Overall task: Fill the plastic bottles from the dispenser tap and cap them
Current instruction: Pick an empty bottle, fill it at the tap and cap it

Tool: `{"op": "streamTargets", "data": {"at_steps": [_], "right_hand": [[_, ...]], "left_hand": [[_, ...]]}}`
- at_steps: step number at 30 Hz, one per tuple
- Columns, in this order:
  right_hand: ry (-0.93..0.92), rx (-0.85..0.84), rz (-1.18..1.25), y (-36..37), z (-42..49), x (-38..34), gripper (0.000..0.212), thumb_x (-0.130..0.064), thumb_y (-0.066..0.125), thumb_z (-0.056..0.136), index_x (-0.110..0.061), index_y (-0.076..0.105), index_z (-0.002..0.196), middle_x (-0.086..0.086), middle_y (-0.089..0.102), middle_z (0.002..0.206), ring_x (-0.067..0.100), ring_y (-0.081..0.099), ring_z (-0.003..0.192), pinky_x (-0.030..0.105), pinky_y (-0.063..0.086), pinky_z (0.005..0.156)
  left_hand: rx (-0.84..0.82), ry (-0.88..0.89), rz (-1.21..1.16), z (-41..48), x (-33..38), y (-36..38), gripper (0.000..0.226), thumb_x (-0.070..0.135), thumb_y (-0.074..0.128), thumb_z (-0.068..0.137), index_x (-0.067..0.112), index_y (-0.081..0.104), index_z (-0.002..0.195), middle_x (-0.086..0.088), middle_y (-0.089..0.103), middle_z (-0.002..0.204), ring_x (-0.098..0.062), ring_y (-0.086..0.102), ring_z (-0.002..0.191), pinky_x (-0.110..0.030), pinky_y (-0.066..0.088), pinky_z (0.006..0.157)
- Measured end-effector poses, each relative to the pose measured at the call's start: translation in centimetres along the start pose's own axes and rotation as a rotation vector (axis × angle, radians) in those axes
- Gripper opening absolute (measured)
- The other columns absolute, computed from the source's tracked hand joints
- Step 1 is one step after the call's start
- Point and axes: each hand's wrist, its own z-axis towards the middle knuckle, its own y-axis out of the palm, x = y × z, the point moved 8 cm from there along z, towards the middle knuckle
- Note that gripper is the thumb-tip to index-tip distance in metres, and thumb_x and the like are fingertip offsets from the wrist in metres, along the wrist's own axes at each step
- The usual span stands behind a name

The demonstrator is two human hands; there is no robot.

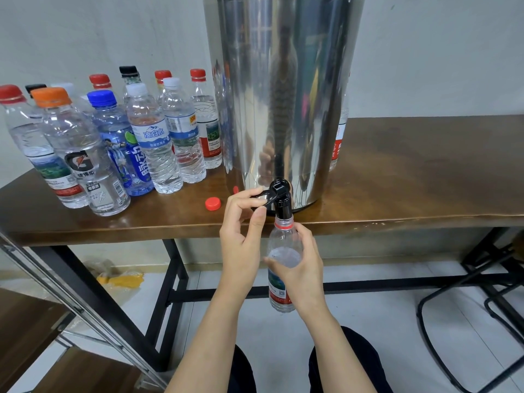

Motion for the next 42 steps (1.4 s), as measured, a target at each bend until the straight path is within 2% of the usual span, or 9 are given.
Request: {"op": "streamTargets", "data": {"at_steps": [7, 13, 17, 20, 25, 35, 42], "right_hand": [[0.008, 0.005, -0.005, 0.06, 0.03, 0.14, 0.079, -0.021, 0.086, 0.072, -0.065, 0.037, 0.116, -0.035, 0.043, 0.125, -0.021, 0.037, 0.117, 0.028, 0.037, 0.105], [0.015, 0.007, -0.009, 0.06, 0.00, 0.14, 0.079, -0.021, 0.086, 0.073, -0.064, 0.037, 0.117, -0.036, 0.042, 0.124, -0.020, 0.037, 0.117, 0.029, 0.037, 0.105], [0.017, 0.007, -0.011, 0.06, -0.02, 0.16, 0.079, -0.020, 0.085, 0.073, -0.065, 0.036, 0.117, -0.038, 0.041, 0.124, -0.019, 0.037, 0.118, 0.028, 0.036, 0.105], [0.014, 0.011, -0.010, -0.02, -0.04, 0.11, 0.079, -0.021, 0.086, 0.073, -0.064, 0.037, 0.118, -0.034, 0.044, 0.126, -0.016, 0.038, 0.120, 0.029, 0.037, 0.107], [0.020, 0.006, 0.001, -0.05, -0.09, -0.01, 0.078, -0.020, 0.085, 0.073, -0.062, 0.038, 0.119, -0.030, 0.045, 0.128, -0.013, 0.040, 0.121, 0.033, 0.039, 0.108], [0.018, 0.013, -0.003, -0.15, -0.18, -0.38, 0.079, -0.020, 0.086, 0.072, -0.063, 0.038, 0.118, -0.026, 0.047, 0.130, -0.005, 0.042, 0.124, 0.040, 0.040, 0.111], [0.016, 0.008, 0.014, -0.11, -0.17, -0.42, 0.078, -0.020, 0.086, 0.072, -0.060, 0.039, 0.120, -0.026, 0.048, 0.130, -0.008, 0.041, 0.125, 0.042, 0.041, 0.110]], "left_hand": [[0.006, 0.001, -0.005, 0.04, -0.03, 0.00, 0.011, 0.025, 0.056, 0.096, 0.033, 0.063, 0.099, 0.015, 0.062, 0.121, -0.023, 0.056, 0.122, -0.055, 0.044, 0.104], [0.010, -0.001, -0.009, 0.02, 0.02, -0.03, 0.013, 0.026, 0.056, 0.096, 0.037, 0.063, 0.099, 0.013, 0.062, 0.121, -0.023, 0.056, 0.122, -0.053, 0.044, 0.104], [0.008, -0.008, -0.002, -0.02, -0.21, -0.07, 0.009, 0.025, 0.056, 0.096, 0.030, 0.063, 0.100, 0.012, 0.062, 0.121, -0.027, 0.055, 0.123, -0.056, 0.043, 0.104], [0.008, -0.006, 0.000, 0.00, -0.15, -0.04, 0.010, 0.024, 0.056, 0.096, 0.031, 0.063, 0.100, 0.010, 0.062, 0.121, -0.027, 0.055, 0.123, -0.056, 0.043, 0.104], [0.008, -0.008, 0.007, -0.06, -0.16, -0.04, 0.009, 0.023, 0.055, 0.096, 0.023, 0.063, 0.101, 0.000, 0.063, 0.122, -0.026, 0.055, 0.123, -0.055, 0.043, 0.105], [0.010, -0.011, -0.005, -0.06, -0.08, -0.03, 0.009, 0.024, 0.056, 0.096, 0.026, 0.063, 0.100, 0.005, 0.063, 0.122, -0.027, 0.056, 0.123, -0.054, 0.043, 0.105], [0.009, 0.012, 0.001, 0.04, 0.11, -0.03, 0.011, 0.024, 0.056, 0.096, 0.032, 0.063, 0.099, 0.015, 0.062, 0.120, -0.022, 0.056, 0.122, -0.053, 0.044, 0.104]]}}
